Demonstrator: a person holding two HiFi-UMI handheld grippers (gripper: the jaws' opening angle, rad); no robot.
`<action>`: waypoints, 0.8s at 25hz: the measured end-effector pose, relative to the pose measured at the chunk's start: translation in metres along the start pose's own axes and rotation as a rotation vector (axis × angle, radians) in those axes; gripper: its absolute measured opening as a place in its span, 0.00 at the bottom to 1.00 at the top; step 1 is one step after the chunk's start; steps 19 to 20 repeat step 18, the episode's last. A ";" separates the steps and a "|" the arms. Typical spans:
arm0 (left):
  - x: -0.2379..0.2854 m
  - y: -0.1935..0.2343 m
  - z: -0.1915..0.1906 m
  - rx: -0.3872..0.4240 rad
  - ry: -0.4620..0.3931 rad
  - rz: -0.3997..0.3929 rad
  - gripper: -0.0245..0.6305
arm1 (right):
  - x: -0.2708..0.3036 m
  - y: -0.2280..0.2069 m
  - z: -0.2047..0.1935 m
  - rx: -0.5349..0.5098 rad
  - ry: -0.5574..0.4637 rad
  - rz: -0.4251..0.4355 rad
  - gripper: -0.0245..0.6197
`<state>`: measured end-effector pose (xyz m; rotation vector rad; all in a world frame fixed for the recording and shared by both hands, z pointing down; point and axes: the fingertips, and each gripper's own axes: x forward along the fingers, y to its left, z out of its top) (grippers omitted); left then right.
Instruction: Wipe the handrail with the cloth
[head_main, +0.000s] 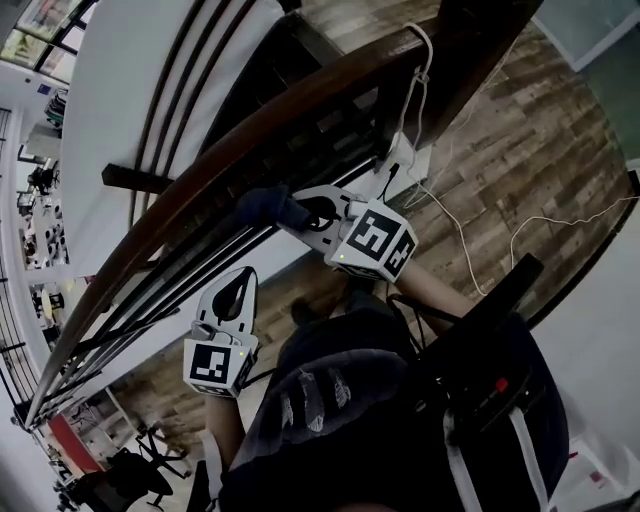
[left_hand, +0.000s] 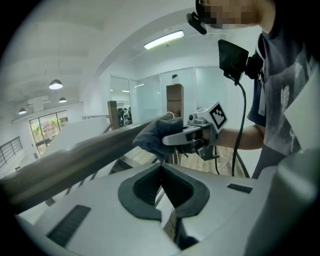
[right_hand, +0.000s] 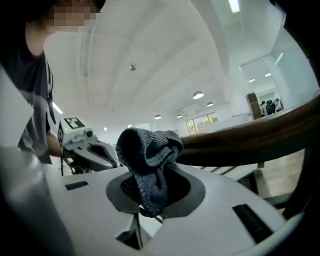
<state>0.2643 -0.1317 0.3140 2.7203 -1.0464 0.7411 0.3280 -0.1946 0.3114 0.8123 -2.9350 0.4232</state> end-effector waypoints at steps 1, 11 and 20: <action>-0.006 0.007 0.008 -0.010 -0.029 0.021 0.05 | 0.002 0.013 0.009 0.029 -0.028 0.040 0.12; -0.084 0.048 -0.015 -0.035 -0.180 0.029 0.05 | 0.045 0.115 0.024 0.080 -0.054 0.147 0.12; -0.195 0.088 -0.065 -0.015 -0.277 -0.005 0.05 | 0.105 0.229 0.021 0.054 -0.044 0.200 0.12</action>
